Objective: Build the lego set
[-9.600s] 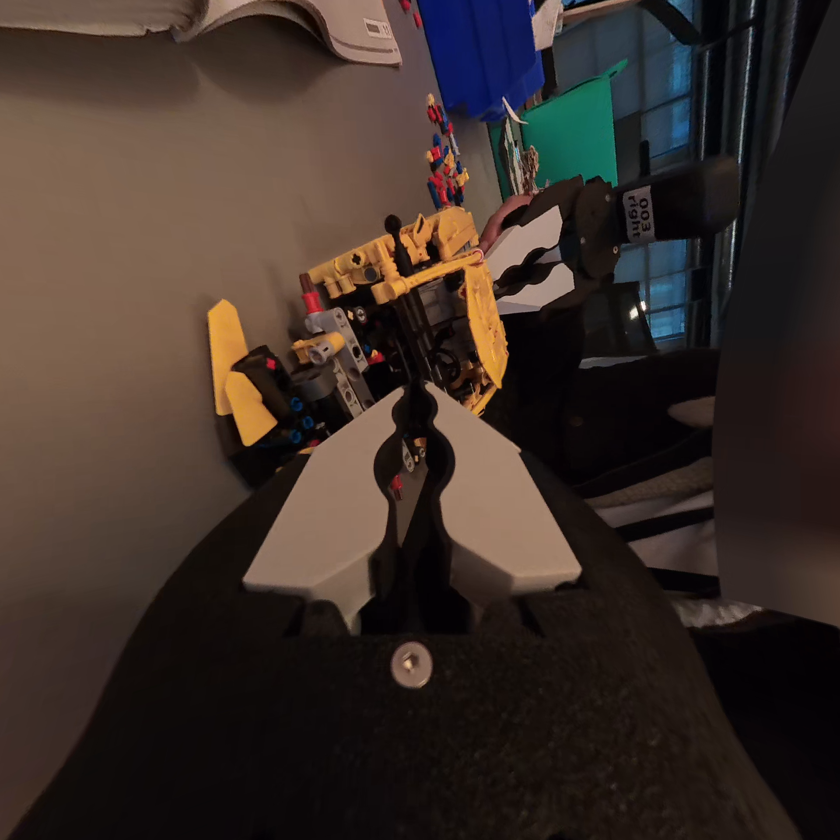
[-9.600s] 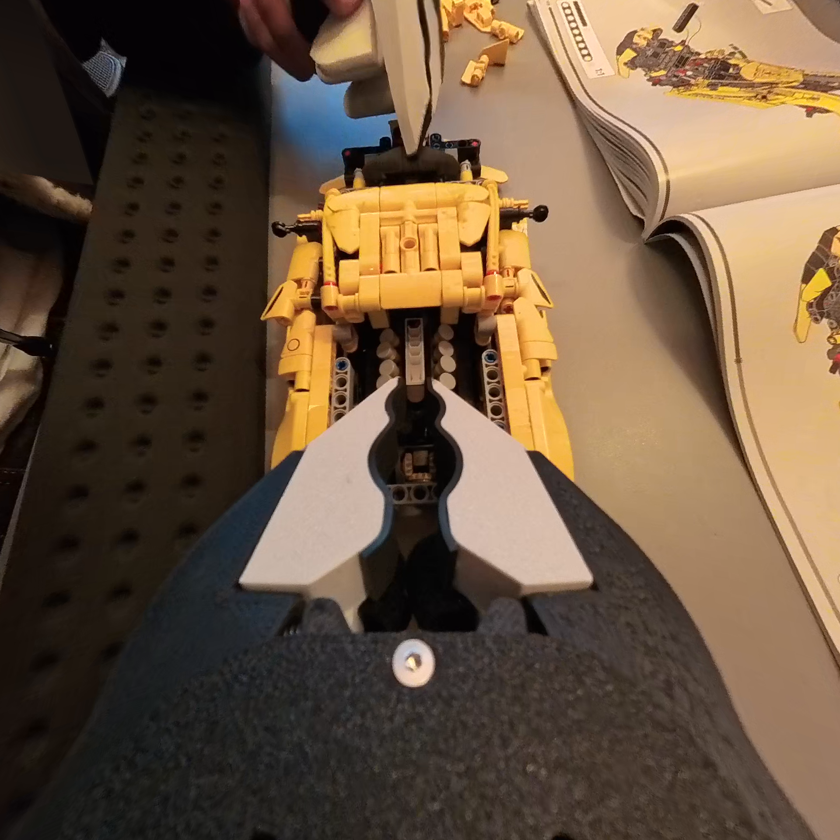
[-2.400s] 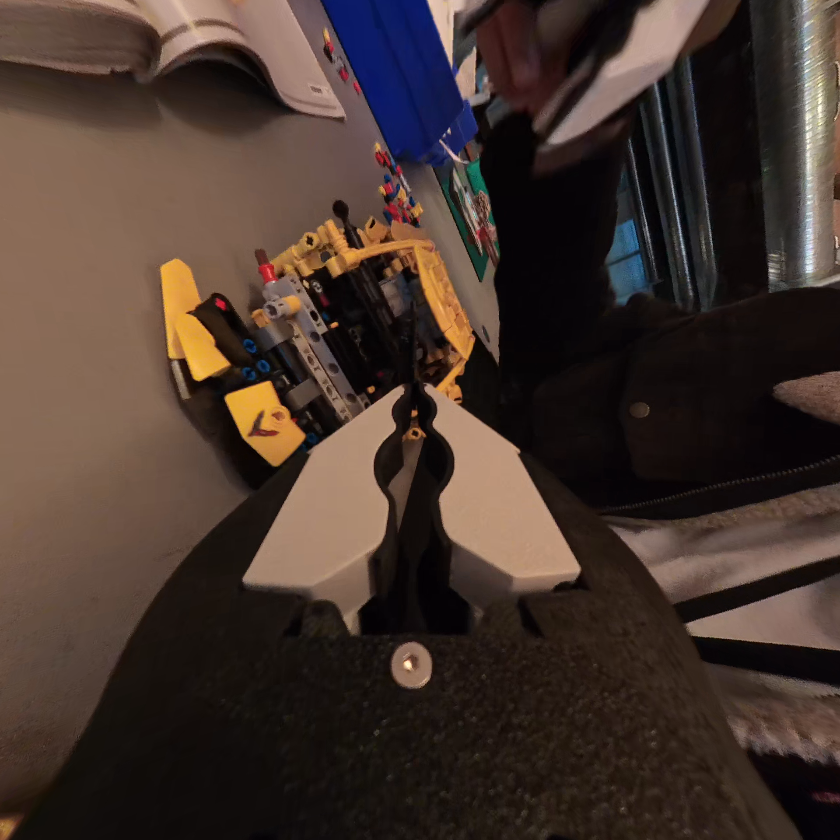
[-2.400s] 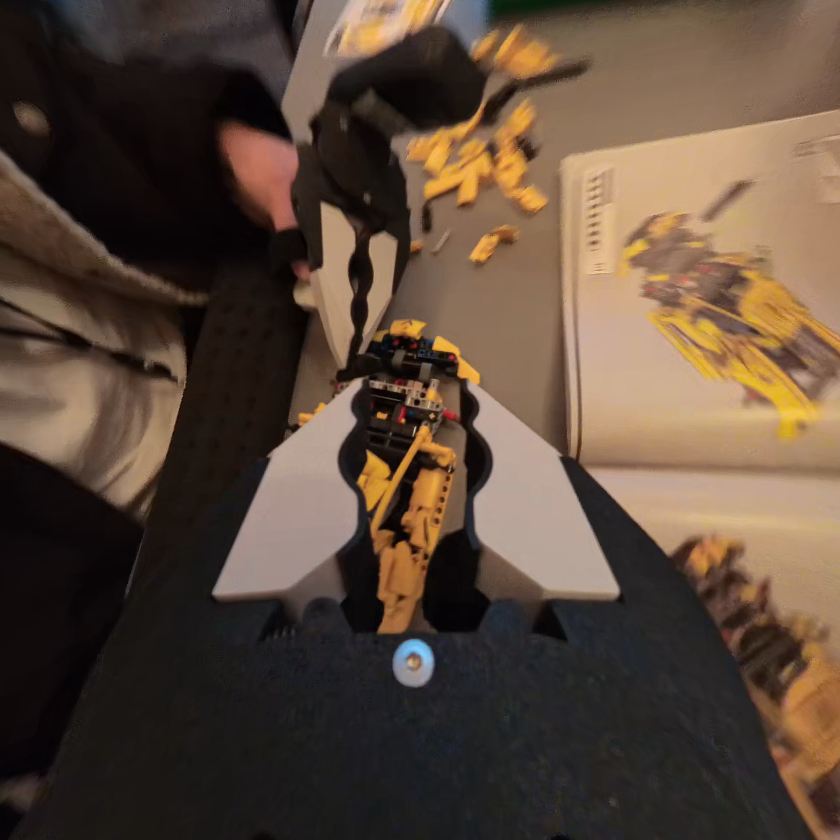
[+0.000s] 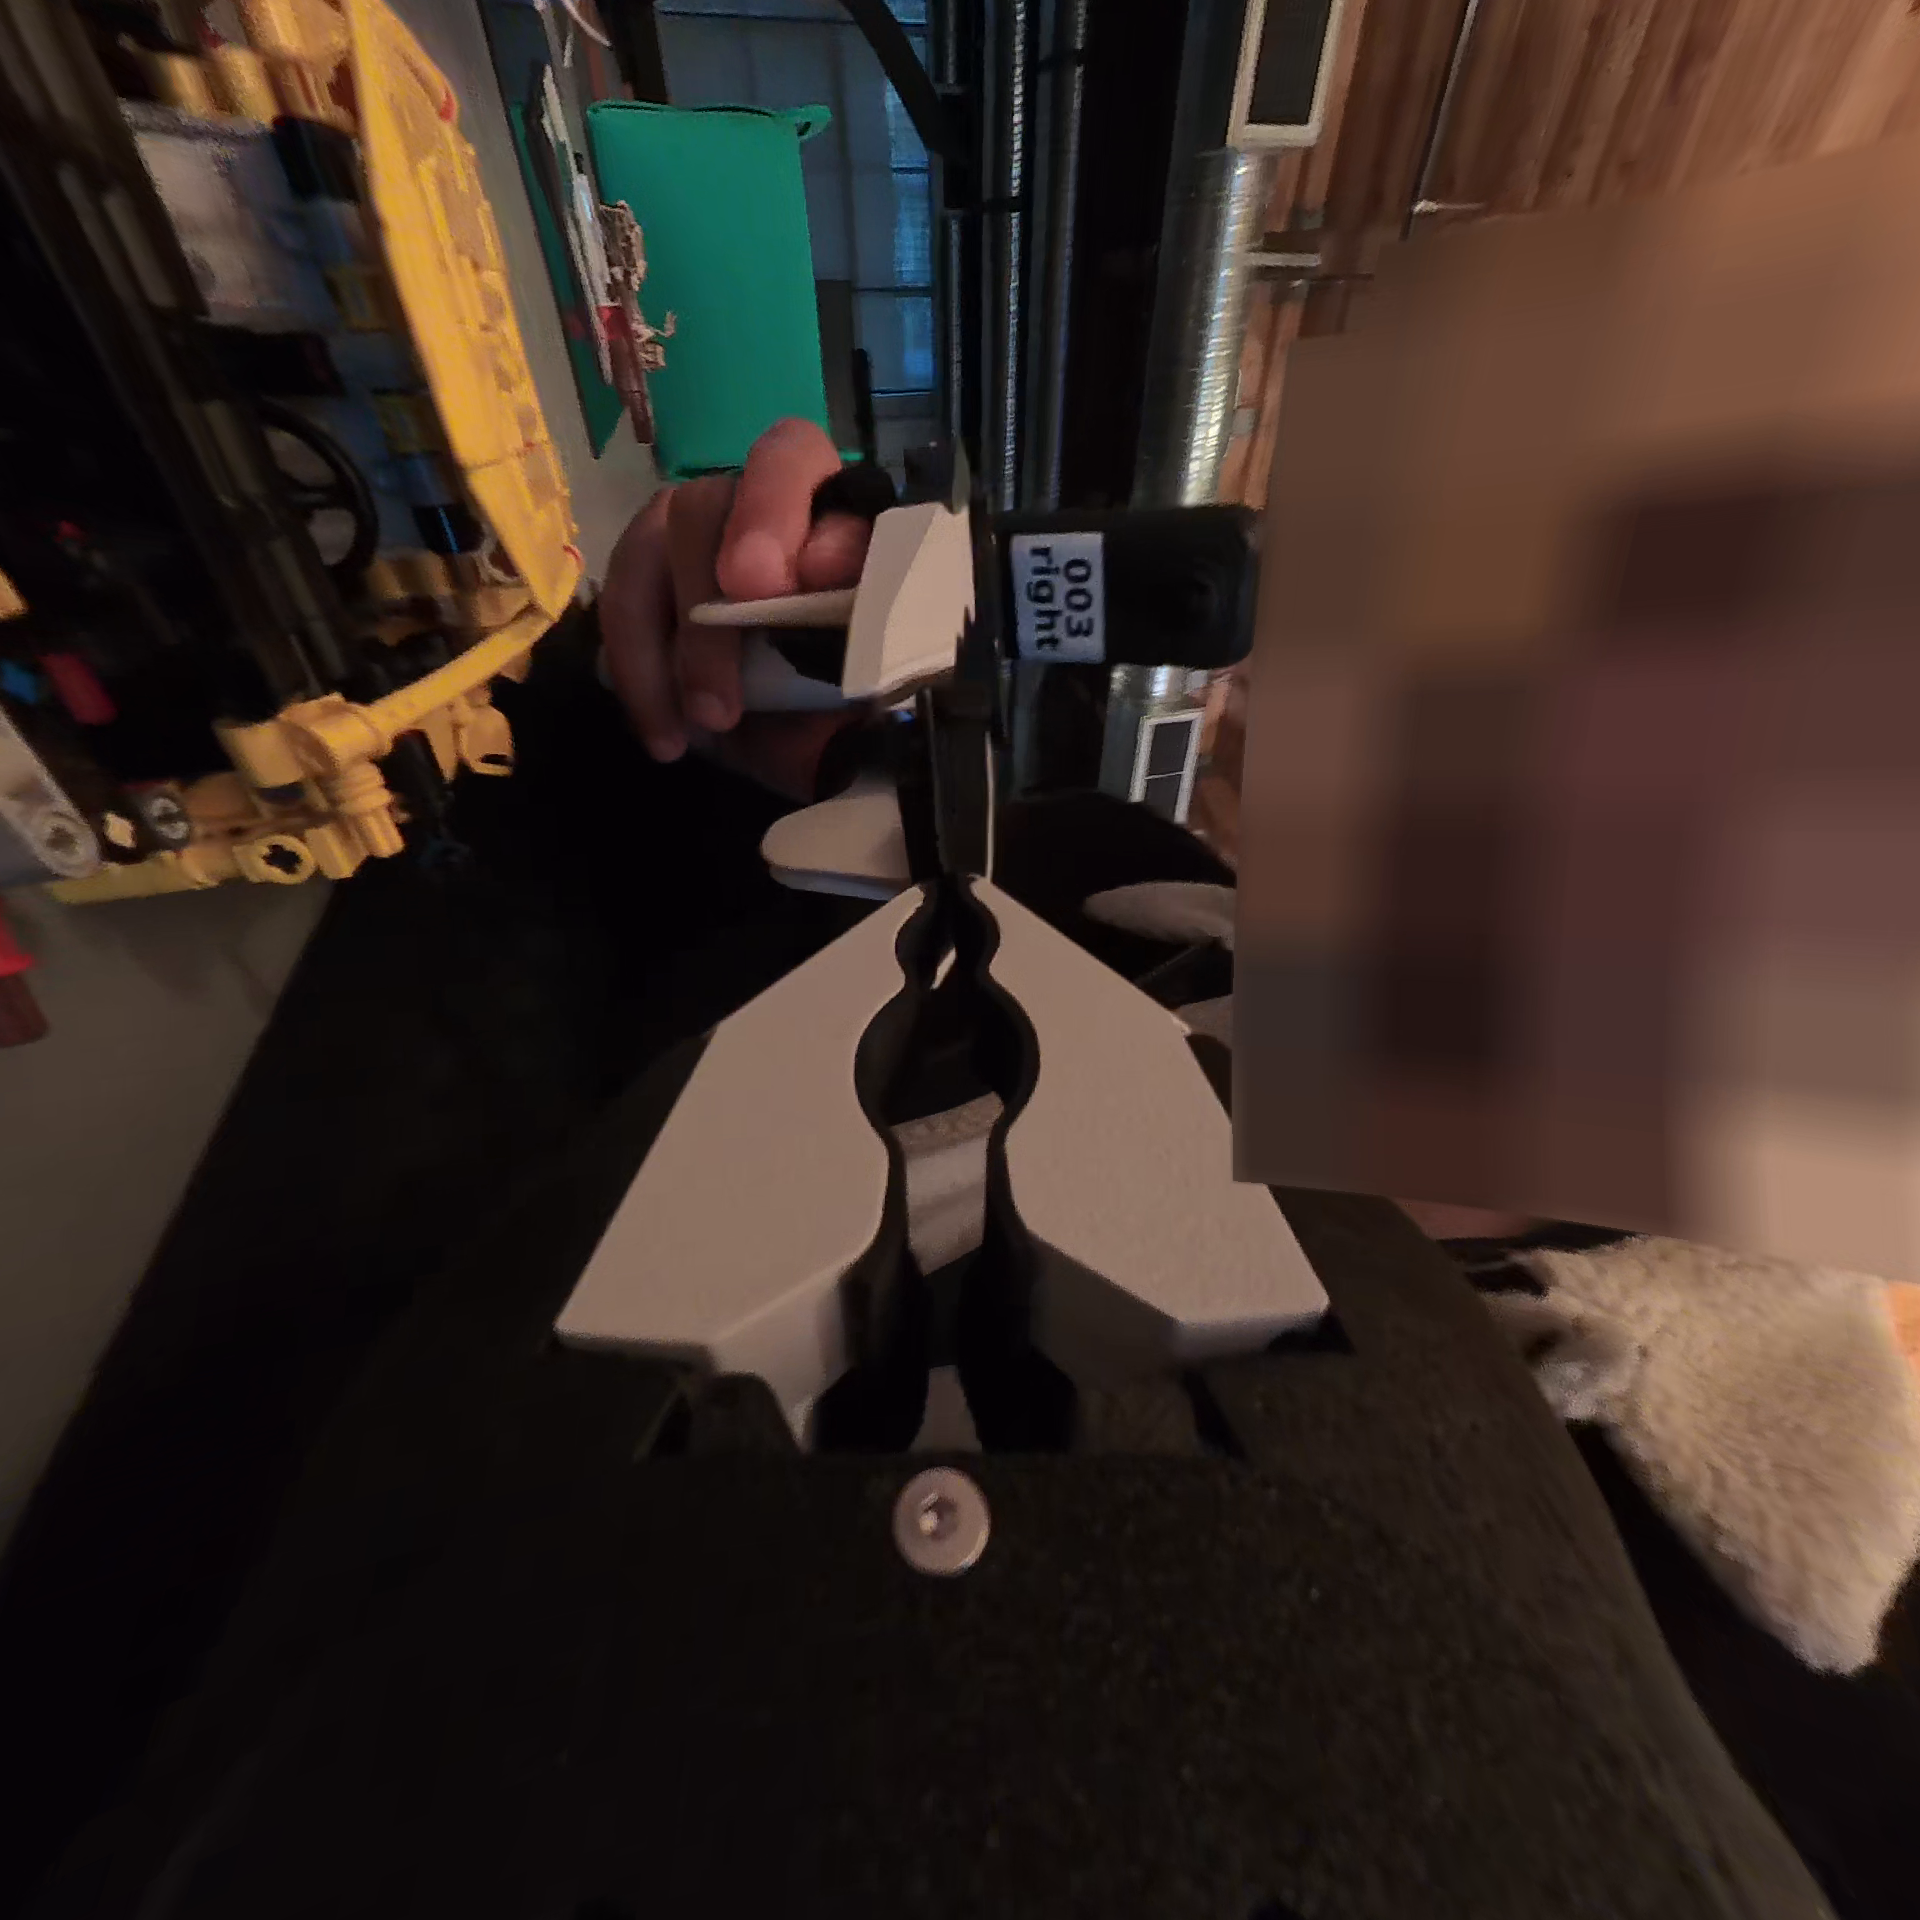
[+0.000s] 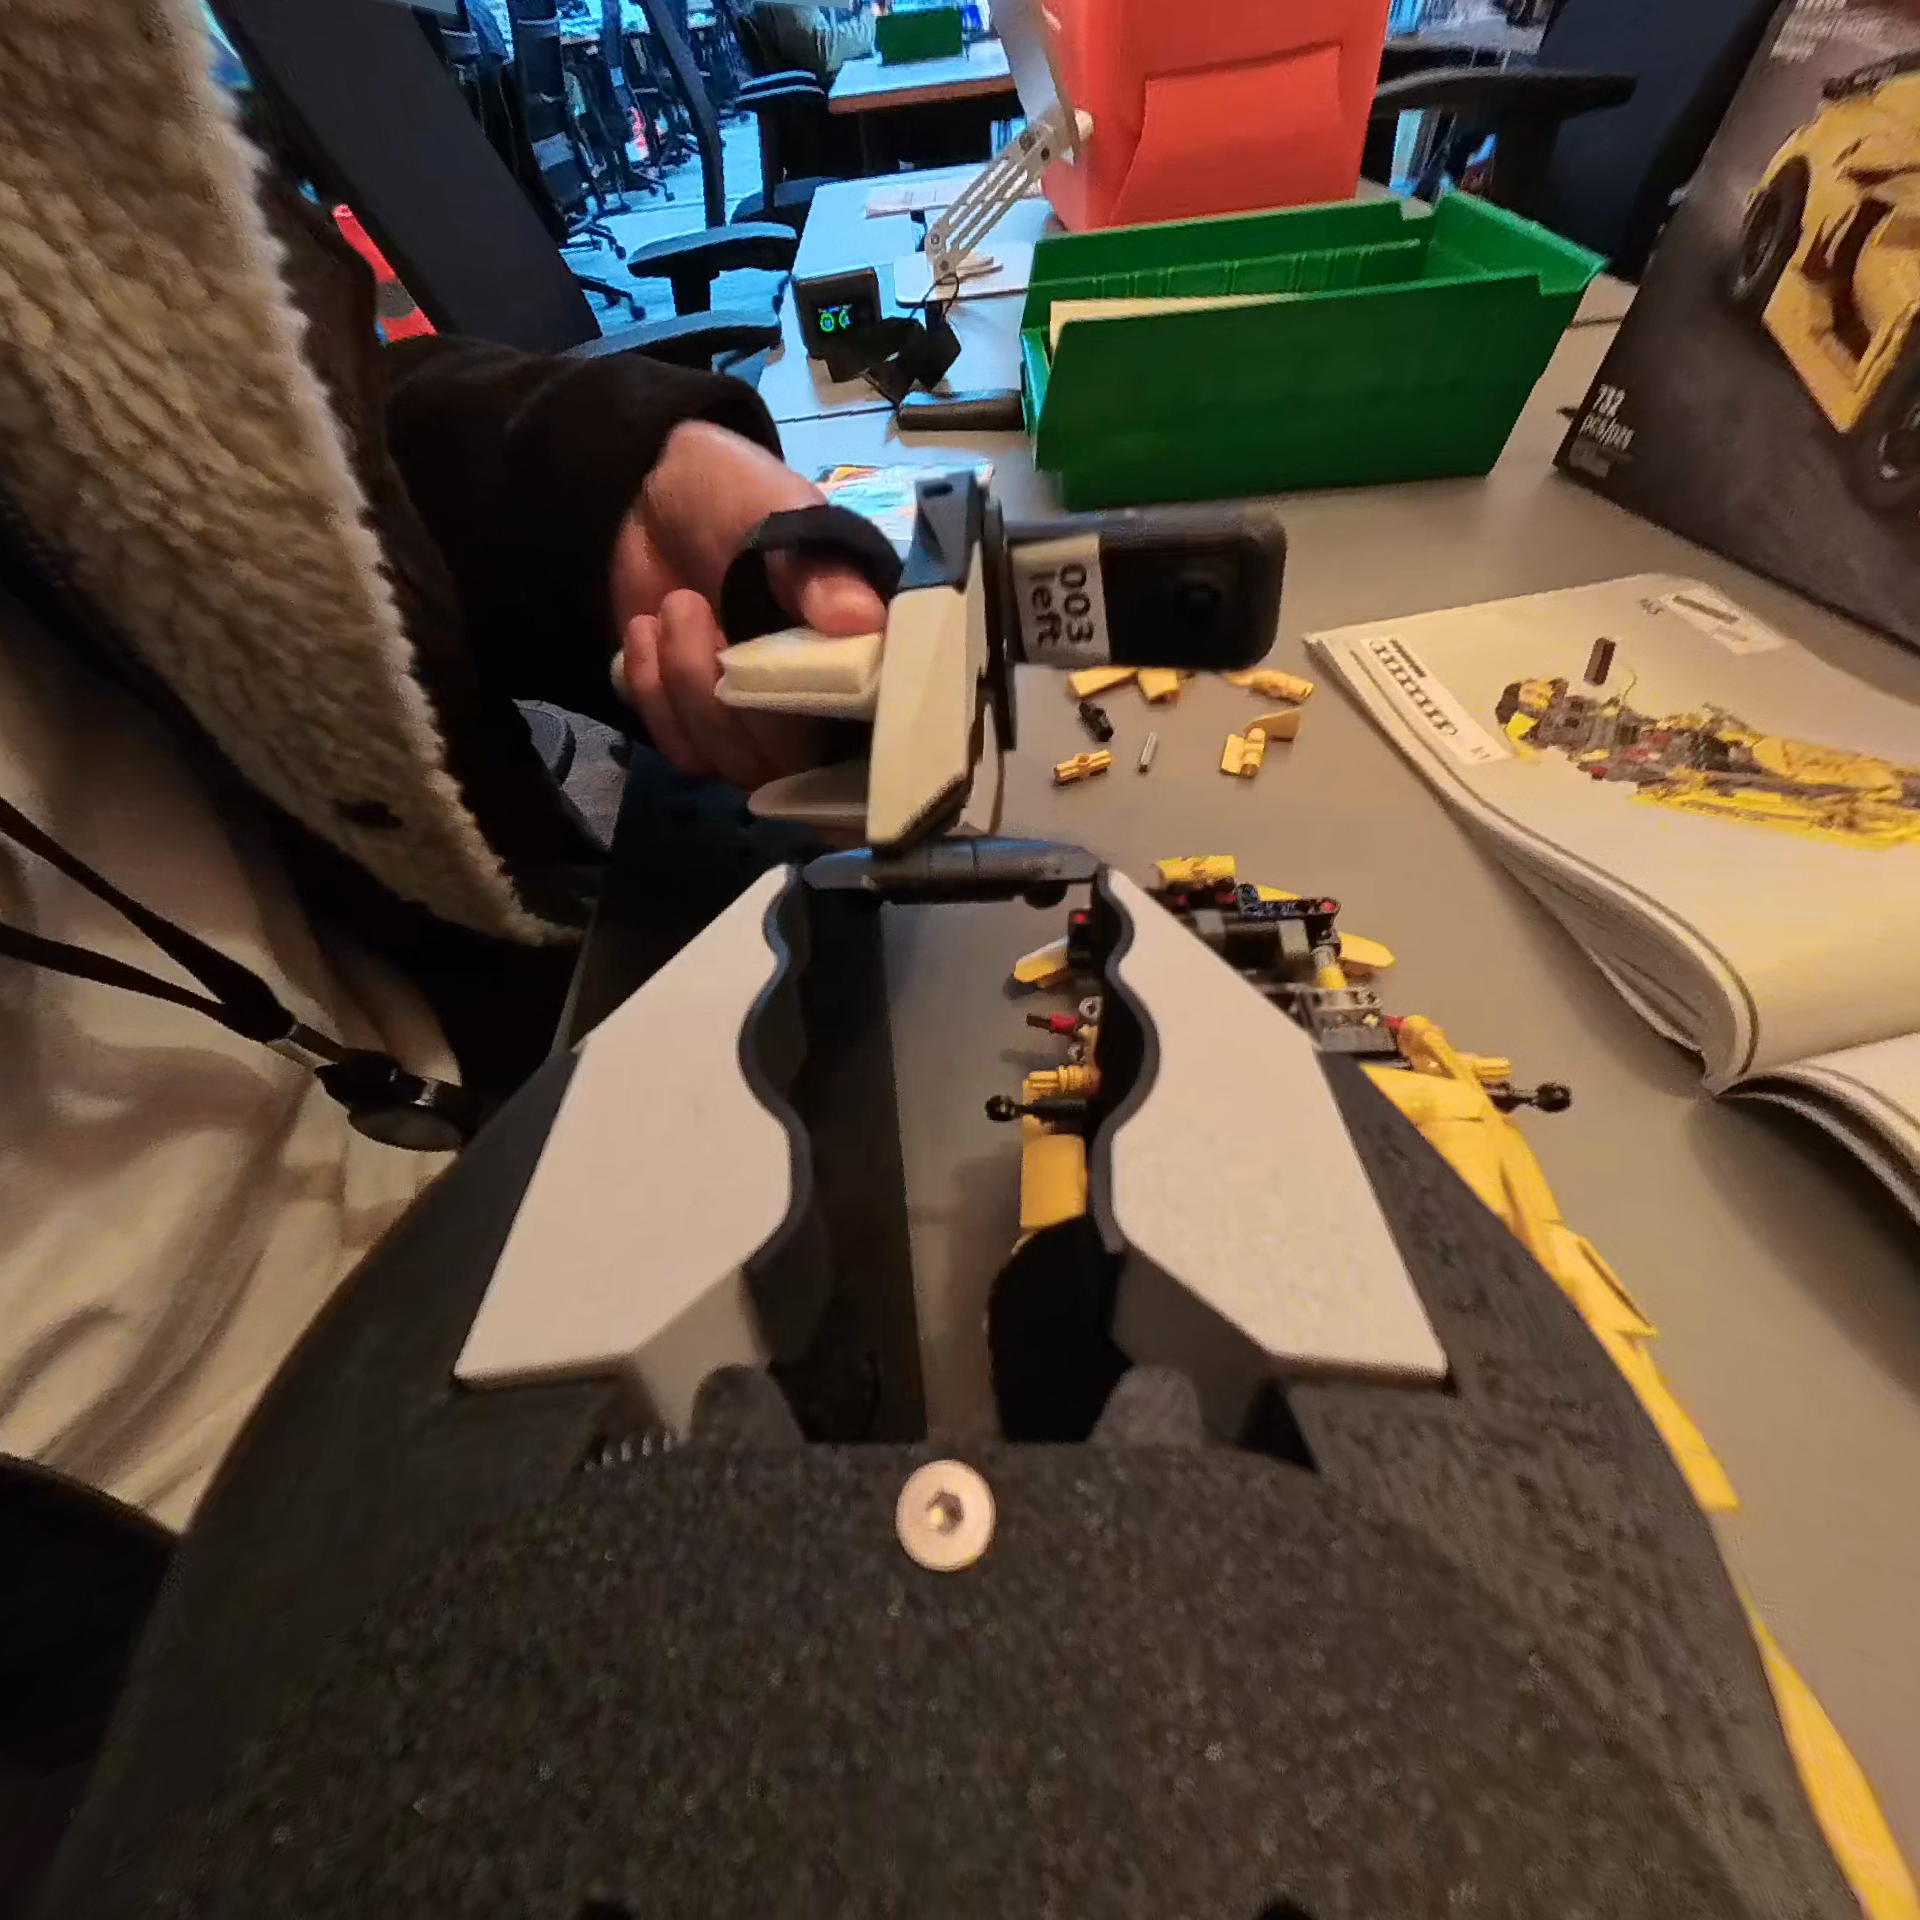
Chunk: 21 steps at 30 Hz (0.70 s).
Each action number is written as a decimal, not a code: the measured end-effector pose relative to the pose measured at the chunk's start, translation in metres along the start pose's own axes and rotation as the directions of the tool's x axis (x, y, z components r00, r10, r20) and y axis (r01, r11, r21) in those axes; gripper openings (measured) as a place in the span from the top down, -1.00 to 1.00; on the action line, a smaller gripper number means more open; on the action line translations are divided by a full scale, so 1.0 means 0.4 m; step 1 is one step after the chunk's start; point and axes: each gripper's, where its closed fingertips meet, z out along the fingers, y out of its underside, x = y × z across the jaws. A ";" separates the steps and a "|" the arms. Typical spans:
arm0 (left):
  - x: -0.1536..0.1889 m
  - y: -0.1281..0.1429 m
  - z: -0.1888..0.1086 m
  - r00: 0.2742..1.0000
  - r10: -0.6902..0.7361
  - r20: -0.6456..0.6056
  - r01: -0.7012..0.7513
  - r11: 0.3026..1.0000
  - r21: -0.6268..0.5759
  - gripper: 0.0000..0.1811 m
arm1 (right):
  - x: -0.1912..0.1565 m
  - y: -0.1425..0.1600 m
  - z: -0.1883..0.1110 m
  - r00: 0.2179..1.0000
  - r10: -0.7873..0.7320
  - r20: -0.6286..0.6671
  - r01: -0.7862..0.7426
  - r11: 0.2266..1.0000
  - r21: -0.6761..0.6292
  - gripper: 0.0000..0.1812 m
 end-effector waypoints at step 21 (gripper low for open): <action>-0.056 -0.068 -0.037 -0.789 0.564 -0.243 -0.312 -0.709 -0.633 0.81 | 0.028 0.029 0.006 0.943 0.327 0.060 -0.324 0.945 -0.053 0.42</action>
